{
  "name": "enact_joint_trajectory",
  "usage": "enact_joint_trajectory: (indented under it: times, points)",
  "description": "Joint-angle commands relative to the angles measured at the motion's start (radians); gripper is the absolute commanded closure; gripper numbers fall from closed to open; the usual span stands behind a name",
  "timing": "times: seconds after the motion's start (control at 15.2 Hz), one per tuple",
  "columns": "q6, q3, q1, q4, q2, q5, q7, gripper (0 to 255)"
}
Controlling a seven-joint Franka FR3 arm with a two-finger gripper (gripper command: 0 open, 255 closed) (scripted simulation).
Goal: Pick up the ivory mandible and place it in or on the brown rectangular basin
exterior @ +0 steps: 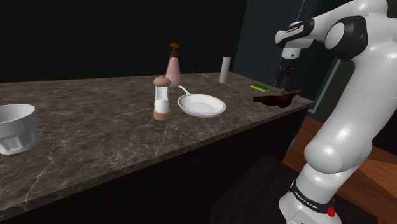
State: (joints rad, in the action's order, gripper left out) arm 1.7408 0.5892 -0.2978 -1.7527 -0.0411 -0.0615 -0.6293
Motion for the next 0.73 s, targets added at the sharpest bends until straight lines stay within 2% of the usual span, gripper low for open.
enact_joint_trajectory:
  times: [0.0,0.13,0.66]
  points:
    - [-0.053,0.000,-0.001,0.061,-0.011,0.007,-0.005,0]
    - [-0.115,0.000,-0.002,0.133,-0.022,0.013,-0.010,0]
    - [-0.115,0.000,-0.002,0.133,-0.022,0.013,-0.010,0]
